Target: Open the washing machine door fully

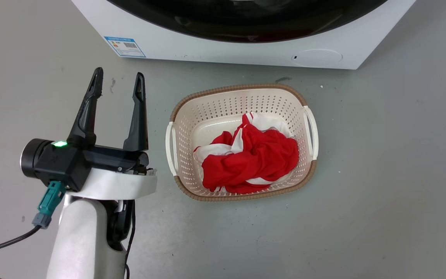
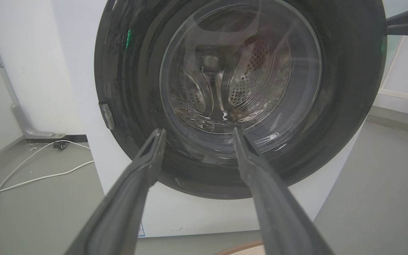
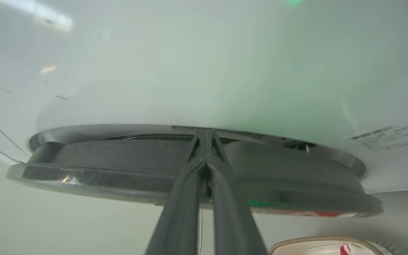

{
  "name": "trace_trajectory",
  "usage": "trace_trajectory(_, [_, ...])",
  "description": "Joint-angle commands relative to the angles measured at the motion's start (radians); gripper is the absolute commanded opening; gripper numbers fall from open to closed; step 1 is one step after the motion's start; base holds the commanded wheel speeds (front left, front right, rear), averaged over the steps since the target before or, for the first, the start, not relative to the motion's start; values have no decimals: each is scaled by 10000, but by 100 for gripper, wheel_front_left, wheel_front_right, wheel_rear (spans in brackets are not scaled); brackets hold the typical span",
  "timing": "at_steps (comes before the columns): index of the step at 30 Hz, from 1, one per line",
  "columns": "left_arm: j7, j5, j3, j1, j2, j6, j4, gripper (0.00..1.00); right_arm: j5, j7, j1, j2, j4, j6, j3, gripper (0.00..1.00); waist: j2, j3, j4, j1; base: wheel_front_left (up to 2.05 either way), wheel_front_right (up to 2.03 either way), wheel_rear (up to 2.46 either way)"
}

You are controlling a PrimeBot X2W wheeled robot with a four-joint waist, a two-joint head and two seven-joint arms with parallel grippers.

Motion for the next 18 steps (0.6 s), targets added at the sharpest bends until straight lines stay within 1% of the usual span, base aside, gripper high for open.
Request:
trace_trajectory(1, [-23, -34, -17, -177, -9, -21, -29, 100, -47, 111, -42, 120, 57, 0, 46, 0, 0, 54, 11, -1, 0, 0, 0])
trace_trajectory(6, [-23, -42, -74, -199, -9, -22, 32, 100, 147, 753, -63, 294, -66, 0, -26, 0, 0, 149, 18, -1, 0, 0, 0])
trace_trajectory(11, [-23, -178, -103, -222, -14, -22, 92, 100, 281, 1690, 319, 131, -566, 0, -15, 0, 0, 90, -40, -1, 0, 0, 0])
trace_trajectory(18, [-25, -21, -131, -77, 26, -23, 255, 100, 590, 3059, 1020, 28, -1188, 0, -3, 0, 0, -264, -164, -1, 0, 0, 0])
